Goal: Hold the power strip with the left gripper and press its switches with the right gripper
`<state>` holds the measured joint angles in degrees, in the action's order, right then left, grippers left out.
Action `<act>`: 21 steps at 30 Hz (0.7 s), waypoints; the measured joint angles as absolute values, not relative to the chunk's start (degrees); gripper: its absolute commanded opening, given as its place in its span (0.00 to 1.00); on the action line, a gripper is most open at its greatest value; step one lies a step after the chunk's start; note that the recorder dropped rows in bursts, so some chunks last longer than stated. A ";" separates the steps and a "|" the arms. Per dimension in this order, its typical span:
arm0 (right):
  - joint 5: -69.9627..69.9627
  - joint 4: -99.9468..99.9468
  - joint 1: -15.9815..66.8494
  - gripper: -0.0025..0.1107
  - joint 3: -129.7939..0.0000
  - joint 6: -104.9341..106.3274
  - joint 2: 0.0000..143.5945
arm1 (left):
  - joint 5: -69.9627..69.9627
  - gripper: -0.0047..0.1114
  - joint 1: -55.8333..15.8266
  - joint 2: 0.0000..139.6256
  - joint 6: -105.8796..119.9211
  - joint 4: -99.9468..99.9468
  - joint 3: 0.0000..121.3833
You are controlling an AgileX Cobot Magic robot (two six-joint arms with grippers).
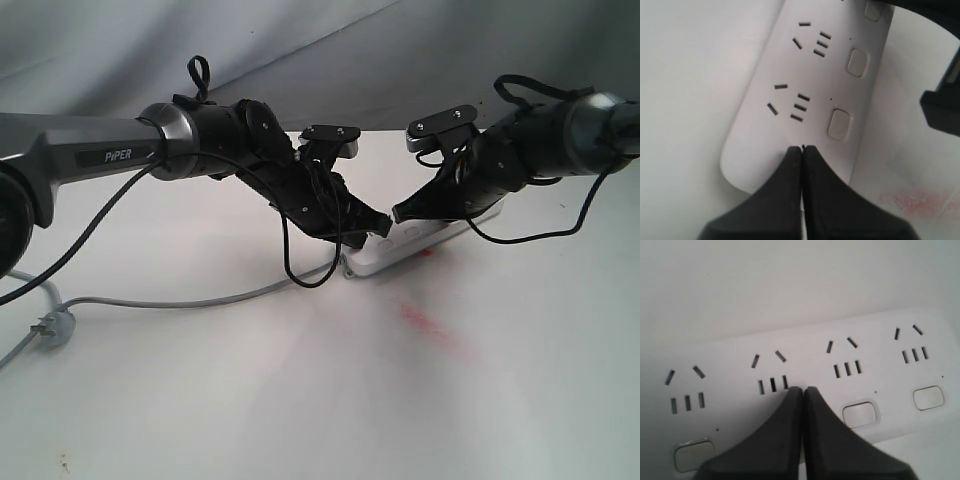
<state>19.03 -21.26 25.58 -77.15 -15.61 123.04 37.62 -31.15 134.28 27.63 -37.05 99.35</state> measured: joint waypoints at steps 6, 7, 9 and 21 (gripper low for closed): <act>19.33 -21.26 25.81 0.02 -77.15 -15.77 122.56 | 37.71 0.04 -31.15 134.28 27.63 -37.05 99.35; 19.63 -21.26 25.95 0.02 -77.15 -15.77 122.56 | 37.71 0.04 -31.15 134.28 27.63 -37.05 99.35; 19.78 -21.34 26.17 0.02 -77.15 -15.77 122.56 | 37.71 0.04 -31.15 134.28 27.63 -37.05 99.35; 21.47 -21.76 27.95 0.02 -77.15 -15.90 122.44 | 37.87 0.04 -31.15 134.28 27.63 -37.05 99.35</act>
